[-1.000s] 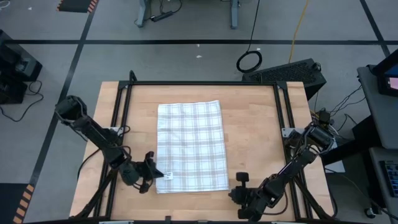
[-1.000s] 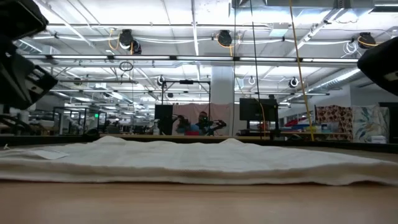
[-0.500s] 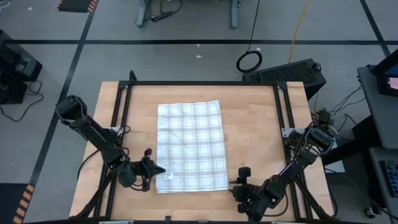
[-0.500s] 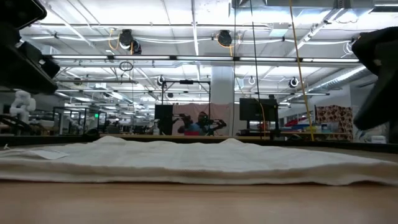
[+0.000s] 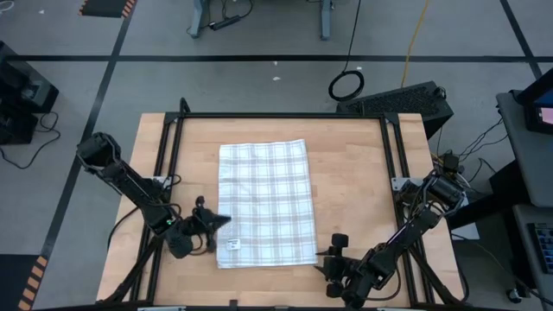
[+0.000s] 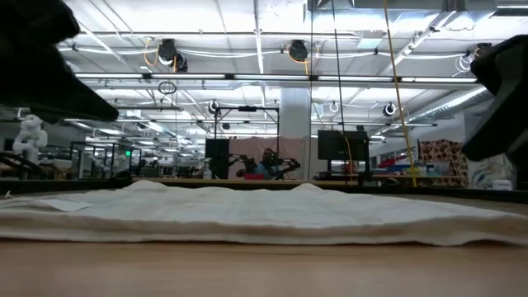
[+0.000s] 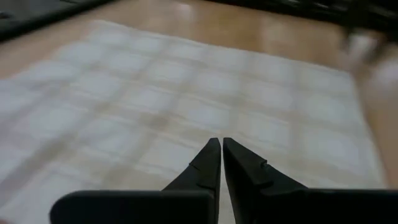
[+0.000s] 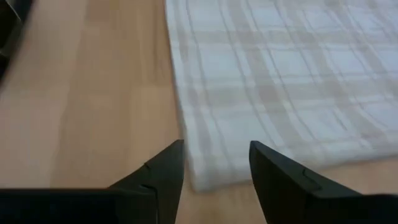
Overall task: Roll towel
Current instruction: Fold the brown checkered towel
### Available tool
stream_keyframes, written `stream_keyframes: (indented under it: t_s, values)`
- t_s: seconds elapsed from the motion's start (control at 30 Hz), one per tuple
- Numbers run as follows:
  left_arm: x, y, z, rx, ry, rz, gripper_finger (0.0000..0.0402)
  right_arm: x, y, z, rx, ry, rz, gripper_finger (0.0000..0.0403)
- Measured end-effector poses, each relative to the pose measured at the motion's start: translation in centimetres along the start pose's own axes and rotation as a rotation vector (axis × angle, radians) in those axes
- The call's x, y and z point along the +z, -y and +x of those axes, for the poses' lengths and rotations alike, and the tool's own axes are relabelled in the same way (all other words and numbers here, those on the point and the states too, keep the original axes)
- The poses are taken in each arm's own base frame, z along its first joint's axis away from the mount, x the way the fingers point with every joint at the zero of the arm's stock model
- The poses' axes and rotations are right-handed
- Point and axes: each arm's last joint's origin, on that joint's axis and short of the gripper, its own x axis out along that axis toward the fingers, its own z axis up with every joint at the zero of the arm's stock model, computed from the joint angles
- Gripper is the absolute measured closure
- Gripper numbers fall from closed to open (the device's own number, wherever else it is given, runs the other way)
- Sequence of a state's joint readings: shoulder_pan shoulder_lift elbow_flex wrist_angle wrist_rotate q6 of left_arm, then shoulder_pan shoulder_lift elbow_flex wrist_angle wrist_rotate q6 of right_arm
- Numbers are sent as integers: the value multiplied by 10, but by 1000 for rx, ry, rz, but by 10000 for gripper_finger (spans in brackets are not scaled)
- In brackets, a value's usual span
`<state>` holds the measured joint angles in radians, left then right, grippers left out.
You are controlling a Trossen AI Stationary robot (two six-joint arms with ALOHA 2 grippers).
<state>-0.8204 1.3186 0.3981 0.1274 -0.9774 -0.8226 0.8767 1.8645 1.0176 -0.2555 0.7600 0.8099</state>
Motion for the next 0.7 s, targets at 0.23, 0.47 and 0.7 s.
stream_keyframes:
  t_s: [0.23,0.47,0.7]
  values:
    - [11,-27,28,217,14,-128,377,10,9,12,-30,11,220,232]
    - [27,-54,55,297,-47,-230,332,25,29,32,-97,5,349,232]
    - [32,-68,63,366,-54,-203,276,39,53,51,-171,2,372,232]
